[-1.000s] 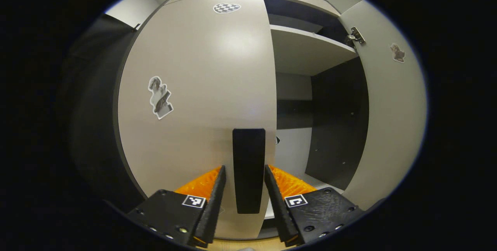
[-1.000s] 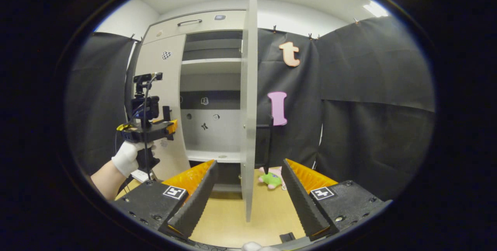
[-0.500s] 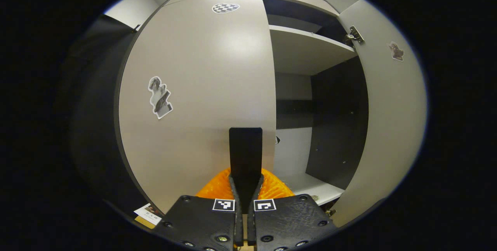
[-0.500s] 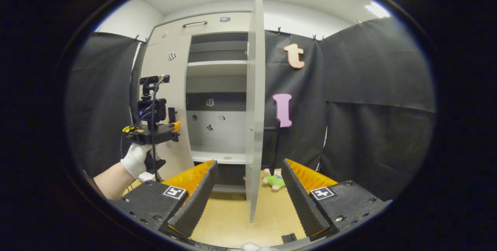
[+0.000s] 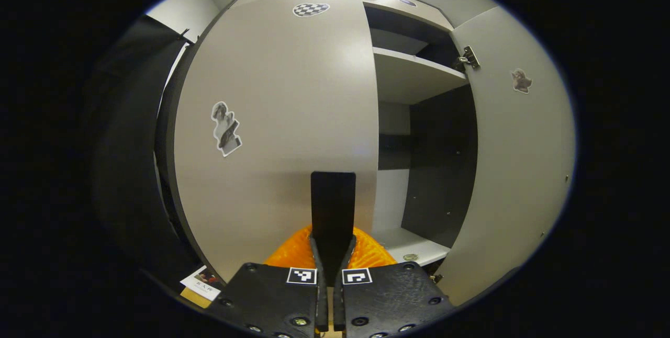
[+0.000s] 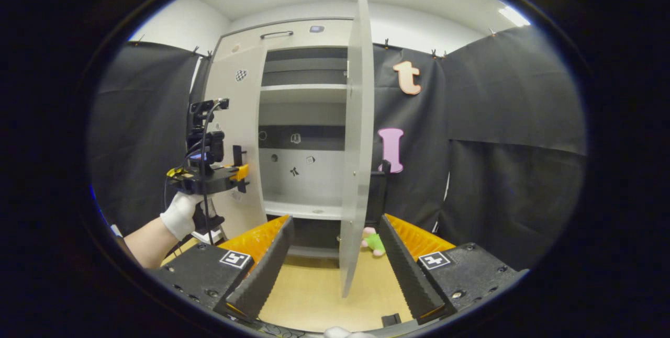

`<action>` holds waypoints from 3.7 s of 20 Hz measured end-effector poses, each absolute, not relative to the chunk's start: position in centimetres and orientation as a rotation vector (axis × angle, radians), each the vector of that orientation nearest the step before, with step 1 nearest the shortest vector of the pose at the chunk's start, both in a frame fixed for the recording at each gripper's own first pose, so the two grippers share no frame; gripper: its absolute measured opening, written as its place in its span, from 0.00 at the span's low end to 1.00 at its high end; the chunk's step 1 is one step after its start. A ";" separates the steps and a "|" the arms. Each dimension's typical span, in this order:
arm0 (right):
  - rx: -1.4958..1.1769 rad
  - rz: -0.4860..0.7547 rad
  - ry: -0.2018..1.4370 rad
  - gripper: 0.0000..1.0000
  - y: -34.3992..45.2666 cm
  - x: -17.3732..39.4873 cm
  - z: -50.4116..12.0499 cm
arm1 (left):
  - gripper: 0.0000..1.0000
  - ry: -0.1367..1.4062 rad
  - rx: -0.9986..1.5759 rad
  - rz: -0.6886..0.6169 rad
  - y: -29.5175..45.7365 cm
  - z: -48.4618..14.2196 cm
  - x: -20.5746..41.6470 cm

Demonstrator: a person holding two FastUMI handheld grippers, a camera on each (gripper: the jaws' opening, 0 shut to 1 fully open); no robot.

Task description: Open the right door of the double-door shoe cabinet with the right hand, and open the left door with the left hand.

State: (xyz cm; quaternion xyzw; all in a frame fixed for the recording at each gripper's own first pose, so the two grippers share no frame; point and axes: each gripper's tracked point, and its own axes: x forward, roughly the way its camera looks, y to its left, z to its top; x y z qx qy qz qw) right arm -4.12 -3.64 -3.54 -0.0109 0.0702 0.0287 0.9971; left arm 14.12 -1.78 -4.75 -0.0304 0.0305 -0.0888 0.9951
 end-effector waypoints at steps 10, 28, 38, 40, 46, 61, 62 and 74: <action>-0.014 0.127 0.139 1.00 -1.1 -6.1 -4.3 | 0.04 0.066 -0.053 -0.197 0.1 -4.4 10.8; 0.000 0.262 0.155 1.00 5.1 -6.8 -5.4 | 0.02 0.066 -0.047 -0.091 7.3 -4.8 5.1; 0.009 0.305 0.151 1.00 7.5 -7.2 -5.2 | 0.01 0.062 -0.043 -0.076 11.0 -4.9 4.0; 0.014 0.317 0.144 1.00 8.1 -7.5 -4.9 | 0.01 0.068 -0.031 -0.060 12.1 -5.1 4.0; 0.013 0.349 0.148 1.00 9.7 -7.5 -4.8 | 0.00 0.055 -0.039 -0.014 16.6 -5.3 4.2; -0.016 0.342 0.143 1.00 10.5 -8.5 -4.9 | 0.15 0.081 0.021 -0.027 18.7 -6.3 3.3; -0.017 0.341 0.144 1.00 10.6 -8.6 -5.0 | 0.16 0.085 0.027 -0.025 18.8 -6.5 3.0; -0.010 0.337 0.161 1.00 10.5 -8.5 -5.7 | 0.96 0.128 -0.011 0.123 23.2 -9.5 -1.7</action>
